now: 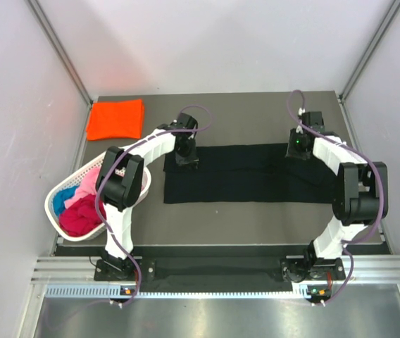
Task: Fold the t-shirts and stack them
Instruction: Fold the tshirt
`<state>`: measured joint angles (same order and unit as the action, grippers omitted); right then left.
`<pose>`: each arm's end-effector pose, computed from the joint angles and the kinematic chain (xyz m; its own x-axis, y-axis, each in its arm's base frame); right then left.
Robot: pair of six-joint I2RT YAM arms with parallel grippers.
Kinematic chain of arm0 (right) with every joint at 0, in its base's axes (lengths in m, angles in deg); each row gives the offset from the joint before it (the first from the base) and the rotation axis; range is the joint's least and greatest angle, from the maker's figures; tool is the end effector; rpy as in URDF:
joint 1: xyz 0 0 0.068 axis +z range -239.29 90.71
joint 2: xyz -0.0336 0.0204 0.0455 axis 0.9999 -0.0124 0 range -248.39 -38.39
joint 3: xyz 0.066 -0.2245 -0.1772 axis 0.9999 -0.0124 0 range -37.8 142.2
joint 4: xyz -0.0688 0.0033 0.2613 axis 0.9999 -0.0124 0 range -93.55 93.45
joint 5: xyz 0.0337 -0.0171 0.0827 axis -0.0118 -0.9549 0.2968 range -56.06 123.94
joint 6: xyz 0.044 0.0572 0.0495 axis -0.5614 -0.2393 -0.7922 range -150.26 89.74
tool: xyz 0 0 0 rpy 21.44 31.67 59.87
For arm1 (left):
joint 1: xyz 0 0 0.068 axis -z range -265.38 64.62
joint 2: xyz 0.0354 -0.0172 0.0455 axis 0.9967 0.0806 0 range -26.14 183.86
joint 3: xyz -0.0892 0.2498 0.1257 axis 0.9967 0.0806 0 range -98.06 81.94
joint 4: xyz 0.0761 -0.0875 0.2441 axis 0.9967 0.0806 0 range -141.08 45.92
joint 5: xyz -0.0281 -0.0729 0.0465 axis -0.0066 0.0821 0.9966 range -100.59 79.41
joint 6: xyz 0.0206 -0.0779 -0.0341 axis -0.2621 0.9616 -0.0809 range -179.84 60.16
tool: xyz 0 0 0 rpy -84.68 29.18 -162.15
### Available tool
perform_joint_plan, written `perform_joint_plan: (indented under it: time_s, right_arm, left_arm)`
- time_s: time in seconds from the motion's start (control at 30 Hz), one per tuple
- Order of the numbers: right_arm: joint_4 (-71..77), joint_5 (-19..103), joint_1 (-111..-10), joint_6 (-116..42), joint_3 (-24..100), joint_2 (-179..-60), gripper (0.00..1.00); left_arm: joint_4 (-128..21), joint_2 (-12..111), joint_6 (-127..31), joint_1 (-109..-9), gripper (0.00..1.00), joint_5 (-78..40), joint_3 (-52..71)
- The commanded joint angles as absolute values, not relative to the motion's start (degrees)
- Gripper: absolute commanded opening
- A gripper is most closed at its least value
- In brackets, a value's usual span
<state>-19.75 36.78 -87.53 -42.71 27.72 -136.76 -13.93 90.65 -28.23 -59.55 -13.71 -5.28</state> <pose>0.3921 0.0159 0.1826 -0.8222 0.1902 -0.5365 0.1219 0.9795 0.1604 0.4116 -0.2039 0.1558 -0.9423 -0.1254 -0.3104 -0.0465 0.9672 -0.2498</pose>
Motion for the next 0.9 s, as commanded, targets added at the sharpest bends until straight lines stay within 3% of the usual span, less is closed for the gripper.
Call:
perform_joint_plan:
  time_s: [0.0,0.53,0.87]
  right_arm:
    - [-17.99,36.41,-87.36,-43.88,33.21,-136.82,0.23]
    - [-14.21,34.21,-88.15,-44.85,40.51,-150.8,0.21]
    - [-16.41,33.33,-91.66,-44.41,42.01,-141.85,0.34]
  left_arm:
    - [-12.49,90.84,-28.64,-60.5,0.32,-11.91,-8.05]
    - [-10.65,96.9,-29.6,-64.99,0.32,-4.71,-13.07]
    - [-8.36,100.15,-30.49,-66.66,0.32,-1.36,-20.44]
